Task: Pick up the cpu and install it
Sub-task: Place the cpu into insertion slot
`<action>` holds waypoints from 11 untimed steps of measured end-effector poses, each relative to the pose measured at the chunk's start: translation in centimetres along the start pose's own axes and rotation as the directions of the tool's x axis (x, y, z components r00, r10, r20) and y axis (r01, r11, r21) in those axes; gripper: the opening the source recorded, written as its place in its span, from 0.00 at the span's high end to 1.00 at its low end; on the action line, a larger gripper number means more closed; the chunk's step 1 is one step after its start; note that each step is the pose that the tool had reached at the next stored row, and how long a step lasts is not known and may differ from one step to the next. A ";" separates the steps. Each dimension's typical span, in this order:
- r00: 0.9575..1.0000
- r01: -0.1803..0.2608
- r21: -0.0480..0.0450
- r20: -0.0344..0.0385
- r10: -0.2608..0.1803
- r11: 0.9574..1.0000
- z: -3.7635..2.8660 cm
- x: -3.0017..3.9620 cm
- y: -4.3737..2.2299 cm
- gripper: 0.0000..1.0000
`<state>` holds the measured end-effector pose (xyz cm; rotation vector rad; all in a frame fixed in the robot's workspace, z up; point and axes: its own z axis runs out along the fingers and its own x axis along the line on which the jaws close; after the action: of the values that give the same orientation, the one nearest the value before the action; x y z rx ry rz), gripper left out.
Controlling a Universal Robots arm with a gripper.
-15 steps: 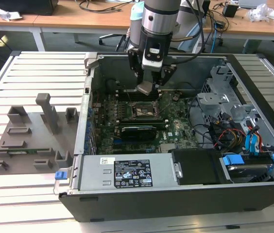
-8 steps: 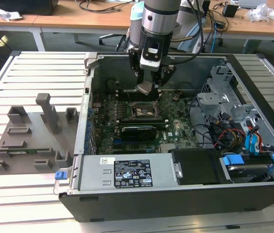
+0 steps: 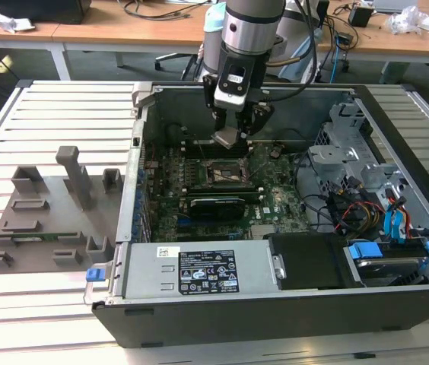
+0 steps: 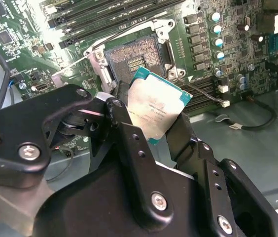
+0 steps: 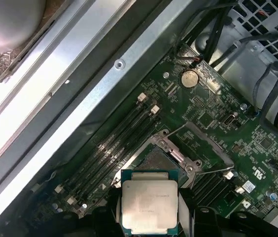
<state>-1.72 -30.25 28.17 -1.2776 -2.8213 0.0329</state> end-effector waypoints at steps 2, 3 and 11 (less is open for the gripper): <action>1.000 -0.017 -0.001 -0.001 0.017 1.000 0.01 0.00 0.00 0.45; 1.000 -0.023 -0.001 -0.001 0.023 1.000 0.01 0.00 0.00 0.45; 0.997 -0.077 -0.002 -0.003 0.077 0.997 0.01 0.00 0.00 0.45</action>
<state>-1.72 -30.25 28.16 -1.3855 -2.7691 0.0303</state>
